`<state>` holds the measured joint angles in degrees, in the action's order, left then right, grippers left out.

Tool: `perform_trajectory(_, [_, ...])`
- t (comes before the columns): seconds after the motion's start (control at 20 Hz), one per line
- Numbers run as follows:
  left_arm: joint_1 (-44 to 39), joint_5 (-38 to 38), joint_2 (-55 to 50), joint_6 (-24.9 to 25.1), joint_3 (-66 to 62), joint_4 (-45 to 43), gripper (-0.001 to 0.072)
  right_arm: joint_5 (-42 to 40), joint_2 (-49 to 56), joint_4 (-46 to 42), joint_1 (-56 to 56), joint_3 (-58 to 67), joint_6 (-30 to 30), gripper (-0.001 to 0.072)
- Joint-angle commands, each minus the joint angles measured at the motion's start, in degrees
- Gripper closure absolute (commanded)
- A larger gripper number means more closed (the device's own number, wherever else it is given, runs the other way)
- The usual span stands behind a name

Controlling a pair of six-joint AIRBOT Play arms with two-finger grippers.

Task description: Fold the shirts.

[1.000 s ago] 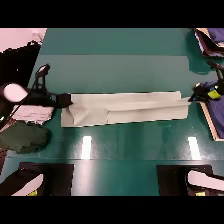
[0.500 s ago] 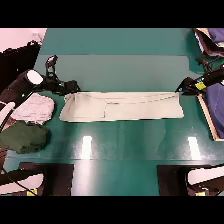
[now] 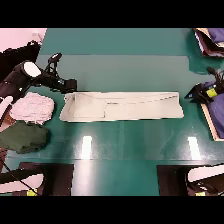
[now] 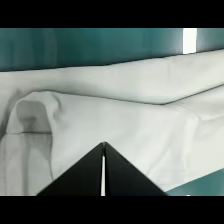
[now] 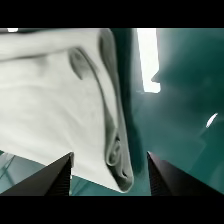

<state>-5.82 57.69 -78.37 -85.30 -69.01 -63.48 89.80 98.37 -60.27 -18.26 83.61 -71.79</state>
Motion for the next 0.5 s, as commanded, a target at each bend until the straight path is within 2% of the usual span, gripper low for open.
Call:
perform_trajectory(0.0, [-0.1, 0.3, 0.0, 0.2, -0.3, 3.1, 0.0671, -2.6, 0.1, 5.9, -3.0, -7.7, 3.3, 0.0184])
perform_trajectory(0.3, [-5.1, -1.1, -1.1, -0.9, -0.3, 3.5, 0.0680, -11.0, 0.1, 10.1, 1.0, -15.7, 6.0, 0.0192])
perform_trajectory(0.4, [-8.2, -2.3, -2.4, -3.1, -0.3, 3.7, 0.0680, -12.5, 0.0, 12.7, 2.9, -16.3, 6.4, 0.0334])
perform_trajectory(0.45, [-9.9, -3.5, -3.4, -3.3, -0.3, 4.3, 0.0680, -12.5, 0.0, 13.0, 3.9, -16.2, 7.6, 0.0487])
